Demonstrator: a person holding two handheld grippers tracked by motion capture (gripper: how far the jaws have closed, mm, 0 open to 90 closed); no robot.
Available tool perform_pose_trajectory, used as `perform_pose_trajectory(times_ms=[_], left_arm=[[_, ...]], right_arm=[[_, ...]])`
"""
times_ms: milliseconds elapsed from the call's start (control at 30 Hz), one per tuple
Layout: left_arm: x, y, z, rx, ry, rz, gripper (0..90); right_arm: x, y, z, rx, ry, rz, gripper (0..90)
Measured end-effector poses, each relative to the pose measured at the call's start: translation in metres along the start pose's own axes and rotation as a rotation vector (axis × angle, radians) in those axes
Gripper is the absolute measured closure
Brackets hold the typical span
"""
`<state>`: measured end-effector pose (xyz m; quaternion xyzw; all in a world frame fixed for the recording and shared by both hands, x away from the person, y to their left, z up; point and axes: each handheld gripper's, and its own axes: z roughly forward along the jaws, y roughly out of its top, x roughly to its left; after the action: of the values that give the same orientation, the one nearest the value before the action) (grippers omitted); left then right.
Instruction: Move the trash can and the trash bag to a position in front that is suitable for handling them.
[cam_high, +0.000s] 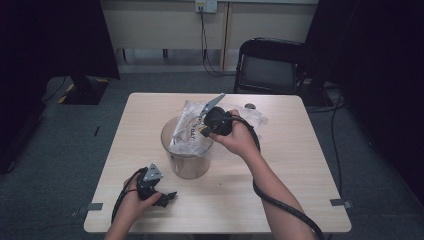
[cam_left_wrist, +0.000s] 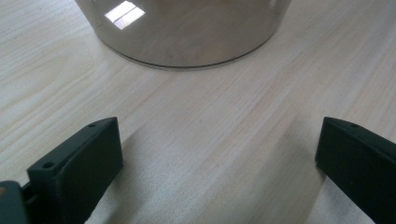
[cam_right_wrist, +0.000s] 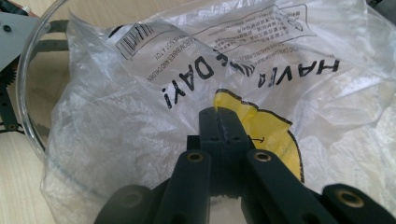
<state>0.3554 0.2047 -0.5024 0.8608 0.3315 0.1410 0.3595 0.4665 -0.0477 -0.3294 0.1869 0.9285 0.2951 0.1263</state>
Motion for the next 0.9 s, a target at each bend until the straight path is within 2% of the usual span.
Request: perform_pose_trajectory(times_ms=[100, 367, 700, 900], left_arm=[[0.0, 0.0, 0.0, 0.0, 0.0, -0.001, 0.0], [0.0, 0.0, 0.0, 0.001, -0.002, 0.001, 0.0], [0.0, 0.0, 0.0, 0.002, -0.002, 0.0, 0.0], [0.0, 0.0, 0.0, 0.001, -0.003, 0.0, 0.0]], right_arm=[[0.004, 0.008, 0.005, 0.032, 0.0, -0.025, 90.0], [0.015, 0.02, 0.018, 0.065, 0.029, -0.039, 90.0], [0.02, 0.025, 0.04, 0.146, 0.088, -0.057, 90.0], [0.019, 0.024, 0.048, 0.149, 0.118, -0.049, 90.0]])
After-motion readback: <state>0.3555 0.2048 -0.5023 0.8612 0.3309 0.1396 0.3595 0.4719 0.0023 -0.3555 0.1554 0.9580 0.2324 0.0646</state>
